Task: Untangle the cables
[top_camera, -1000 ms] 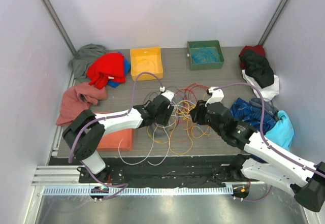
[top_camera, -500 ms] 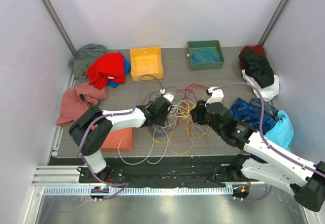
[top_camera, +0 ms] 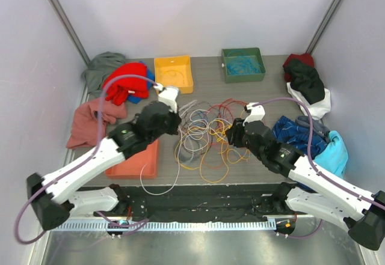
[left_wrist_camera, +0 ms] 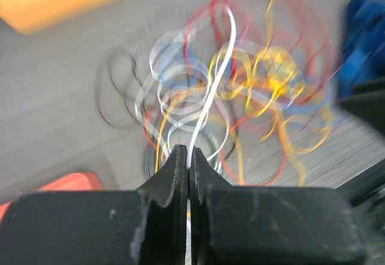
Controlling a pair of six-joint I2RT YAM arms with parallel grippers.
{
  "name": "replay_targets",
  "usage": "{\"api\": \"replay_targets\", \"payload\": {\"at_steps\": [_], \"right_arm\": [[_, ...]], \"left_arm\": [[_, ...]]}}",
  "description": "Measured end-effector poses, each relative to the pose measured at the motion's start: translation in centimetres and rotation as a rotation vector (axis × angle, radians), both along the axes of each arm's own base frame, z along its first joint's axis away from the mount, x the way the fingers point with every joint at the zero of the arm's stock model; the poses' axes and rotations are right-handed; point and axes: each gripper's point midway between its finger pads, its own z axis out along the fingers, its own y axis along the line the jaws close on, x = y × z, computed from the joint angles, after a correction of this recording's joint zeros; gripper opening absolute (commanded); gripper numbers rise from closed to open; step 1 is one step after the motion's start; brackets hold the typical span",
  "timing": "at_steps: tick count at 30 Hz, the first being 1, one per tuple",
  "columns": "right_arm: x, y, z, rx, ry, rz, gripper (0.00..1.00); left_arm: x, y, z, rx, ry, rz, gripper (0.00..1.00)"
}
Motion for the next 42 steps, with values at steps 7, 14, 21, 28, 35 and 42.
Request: {"api": "replay_targets", "payload": {"at_steps": [7, 14, 21, 28, 35, 42], "right_arm": [[0.0, 0.4, 0.3, 0.019, -0.008, 0.012, 0.41], [0.0, 1.0, 0.7, 0.045, -0.011, 0.037, 0.40], [-0.2, 2.2, 1.3, 0.093, -0.018, 0.083, 0.44], [-1.4, 8.3, -0.4, 0.211, 0.052, 0.310, 0.51], [-6.1, 16.1, -4.2, 0.204, 0.166, 0.580, 0.53], [-6.6, 20.1, -4.4, 0.251, 0.162, 0.662, 0.54]], "left_arm": [[-2.0, 5.4, 10.6, -0.117, -0.177, 0.107, 0.00], [-2.9, 10.7, 14.3, -0.030, -0.212, 0.263, 0.00], [-3.3, 15.5, 21.2, -0.052, -0.324, 0.444, 0.00], [-3.5, 17.3, 22.7, -0.020, -0.363, 0.498, 0.00], [-2.6, 17.2, 22.1, 0.058, -0.364, 0.518, 0.00], [-2.8, 18.3, 20.9, 0.149, -0.351, 0.548, 0.00]]}}
